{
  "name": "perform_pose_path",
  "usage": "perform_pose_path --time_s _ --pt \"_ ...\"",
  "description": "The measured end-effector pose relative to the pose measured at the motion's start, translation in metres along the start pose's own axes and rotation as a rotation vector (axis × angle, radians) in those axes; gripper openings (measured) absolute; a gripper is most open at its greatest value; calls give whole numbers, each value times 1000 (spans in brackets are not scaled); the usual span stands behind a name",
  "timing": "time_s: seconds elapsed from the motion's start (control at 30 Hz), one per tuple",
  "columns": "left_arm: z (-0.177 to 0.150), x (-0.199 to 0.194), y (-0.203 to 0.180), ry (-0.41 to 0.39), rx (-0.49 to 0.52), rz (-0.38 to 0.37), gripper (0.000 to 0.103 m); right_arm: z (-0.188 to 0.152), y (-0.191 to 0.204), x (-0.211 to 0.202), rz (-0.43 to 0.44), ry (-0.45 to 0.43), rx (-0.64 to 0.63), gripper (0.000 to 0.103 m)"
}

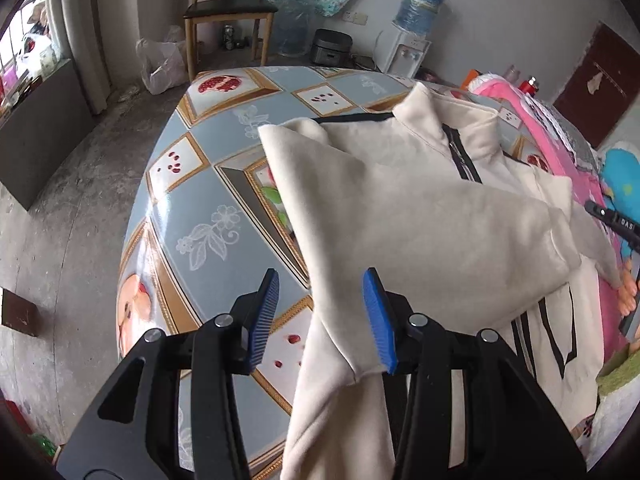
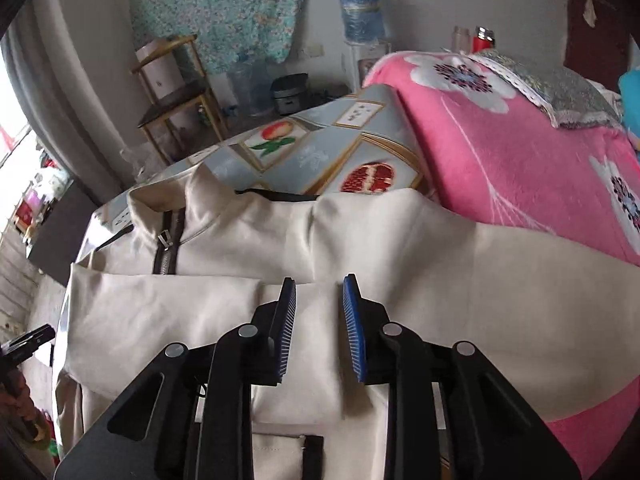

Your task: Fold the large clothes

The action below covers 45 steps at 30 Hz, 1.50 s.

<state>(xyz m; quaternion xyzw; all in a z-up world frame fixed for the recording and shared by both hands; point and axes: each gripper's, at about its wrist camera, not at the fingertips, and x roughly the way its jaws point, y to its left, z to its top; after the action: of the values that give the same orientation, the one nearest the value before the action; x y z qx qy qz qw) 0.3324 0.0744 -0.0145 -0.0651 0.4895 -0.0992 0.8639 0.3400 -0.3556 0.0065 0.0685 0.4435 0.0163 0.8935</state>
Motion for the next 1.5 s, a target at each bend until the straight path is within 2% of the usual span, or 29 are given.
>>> perform_pose_path --time_s 0.1,0.2,0.27,0.33,0.4,0.47,0.5,0.6,0.77,0.9,0.97,1.0,1.1,1.23,1.43,1.5 --pt "-13 9 -17 32 52 32 42 -18 35 22 25 102 -141 25" --pt "-22 17 -17 50 33 60 42 -35 46 58 -49 222 -177 25" --pt "-26 12 -14 34 8 69 42 -35 46 57 -62 207 -178 25" --pt "-28 2 -13 11 0 76 42 -30 38 43 -30 204 -109 25" --pt "-26 -9 -15 -14 -3 67 42 -26 29 20 17 161 -72 32" --pt "-21 -18 -23 -36 4 60 42 -25 15 -6 -2 102 -40 56" --pt "-17 -22 -29 -47 9 52 42 -25 7 -17 0 83 -24 58" --pt "-5 -20 -51 -54 29 10 50 -30 -29 -51 0 57 64 60" --pt "4 21 -85 21 67 1 55 -45 -113 -93 -64 20 255 61" --pt "-3 59 -96 89 114 63 59 -73 -203 -127 -110 -18 501 61" --pt "-8 61 -99 58 144 81 68 -89 -244 -135 -122 -38 624 61" --pt "-10 64 -99 67 148 85 72 -100 -266 -141 -127 -50 696 61" --pt "-13 65 -100 63 161 78 78 -132 -319 -147 -115 -88 908 61" --pt "-14 65 -100 67 160 68 83 -160 -357 -138 -113 -109 1087 61" --pt "-13 64 -99 52 121 61 86 -162 -383 -114 -175 -113 1142 61" --pt "-12 64 -97 49 97 46 89 -162 -391 -107 -171 -138 1168 55"
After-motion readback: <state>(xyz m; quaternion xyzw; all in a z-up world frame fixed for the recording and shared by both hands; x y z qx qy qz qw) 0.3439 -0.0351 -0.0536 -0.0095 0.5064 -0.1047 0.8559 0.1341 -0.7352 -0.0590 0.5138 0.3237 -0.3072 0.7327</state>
